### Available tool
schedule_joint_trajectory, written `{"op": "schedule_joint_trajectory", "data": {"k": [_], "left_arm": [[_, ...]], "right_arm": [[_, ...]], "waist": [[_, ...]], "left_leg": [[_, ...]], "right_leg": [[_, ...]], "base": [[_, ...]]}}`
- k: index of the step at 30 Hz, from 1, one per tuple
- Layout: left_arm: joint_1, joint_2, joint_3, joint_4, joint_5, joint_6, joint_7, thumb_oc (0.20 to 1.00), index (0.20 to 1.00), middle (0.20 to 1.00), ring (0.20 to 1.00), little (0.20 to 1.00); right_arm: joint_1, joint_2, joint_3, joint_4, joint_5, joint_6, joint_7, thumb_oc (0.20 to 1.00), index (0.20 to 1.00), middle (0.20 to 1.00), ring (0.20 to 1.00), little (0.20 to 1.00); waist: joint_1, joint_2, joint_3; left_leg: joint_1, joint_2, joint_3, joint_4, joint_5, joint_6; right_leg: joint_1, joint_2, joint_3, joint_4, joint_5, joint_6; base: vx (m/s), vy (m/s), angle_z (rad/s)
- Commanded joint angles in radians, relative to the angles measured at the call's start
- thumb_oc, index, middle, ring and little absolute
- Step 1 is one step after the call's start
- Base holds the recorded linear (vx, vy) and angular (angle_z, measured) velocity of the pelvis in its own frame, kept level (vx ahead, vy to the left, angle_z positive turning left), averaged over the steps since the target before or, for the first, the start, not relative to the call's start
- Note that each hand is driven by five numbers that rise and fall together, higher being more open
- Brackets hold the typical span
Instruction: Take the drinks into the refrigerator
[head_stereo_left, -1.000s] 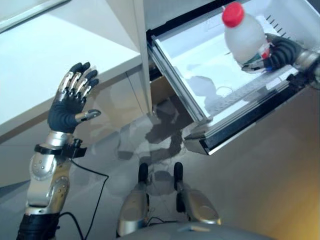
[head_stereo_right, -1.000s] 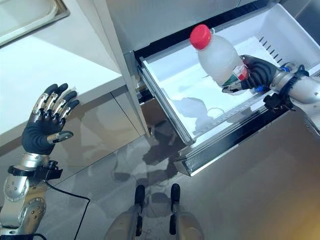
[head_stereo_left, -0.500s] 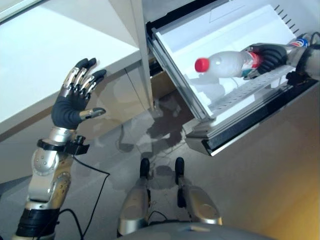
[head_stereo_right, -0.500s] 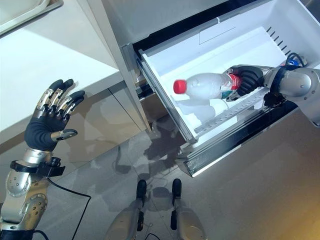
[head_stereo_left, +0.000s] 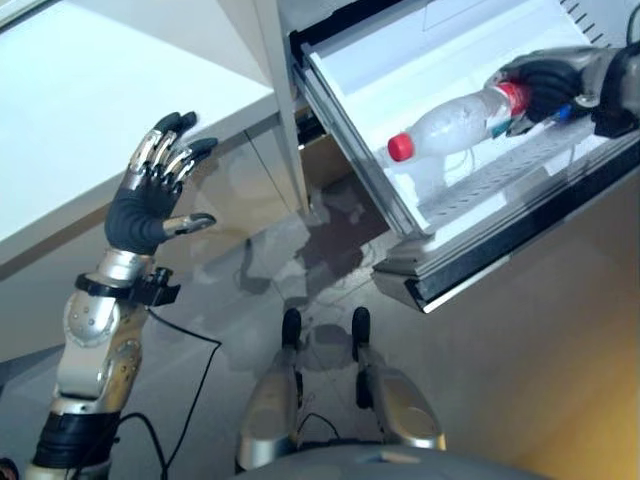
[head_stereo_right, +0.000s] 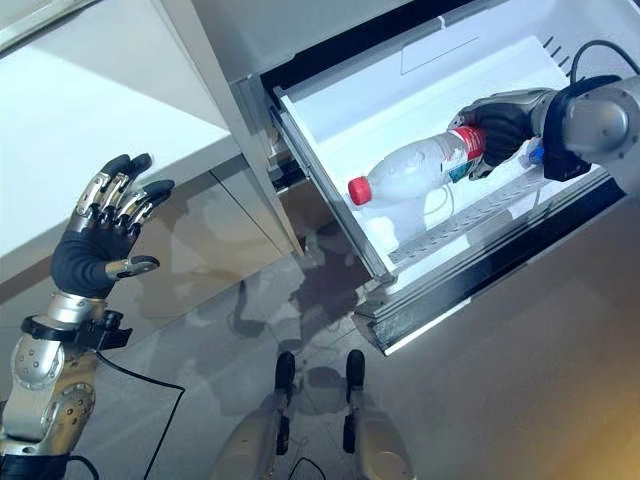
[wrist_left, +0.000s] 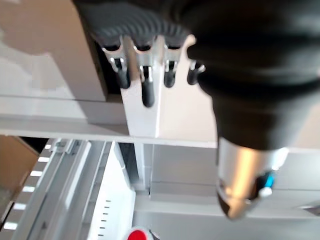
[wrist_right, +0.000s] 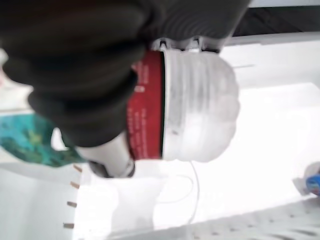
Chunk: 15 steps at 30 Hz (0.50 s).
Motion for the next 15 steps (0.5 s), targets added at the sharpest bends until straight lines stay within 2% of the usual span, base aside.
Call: {"op": "schedule_joint_trajectory", "data": {"k": [1,15], "left_arm": [[0.064,0.068,0.032,-0.055,0.016,-0.031,0.018,1.000,1.000,1.000,1.000,1.000],[0.031,0.067,0.012,-0.048,0.019,-0.028,0.046,1.000,1.000,1.000,1.000,1.000]], "right_arm": [[-0.181,-0.055,0.041,-0.022,-0.006,-0.007,-0.002,0.200,0.200,0.200,0.200,0.200],[-0.160,-0.057,0.005,-0.017,-0.019,0.010,-0.008,0.200,0.200,0.200,0.200,0.200]], "waist": [[0.002,-0.034,0.004],[0.004,-0.016,0.030]], "left_leg": [[-0.003,0.007,-0.007,0.032,-0.029,-0.017],[-0.043,0.014,-0.051,-0.006,0.011,-0.031]], "right_leg": [[-0.079,-0.026,-0.033,0.141,-0.085,0.053],[-0.160,-0.014,-0.062,0.216,-0.120,0.045]], "base": [[-0.01,-0.037,0.02],[0.01,-0.031,0.06]]}}
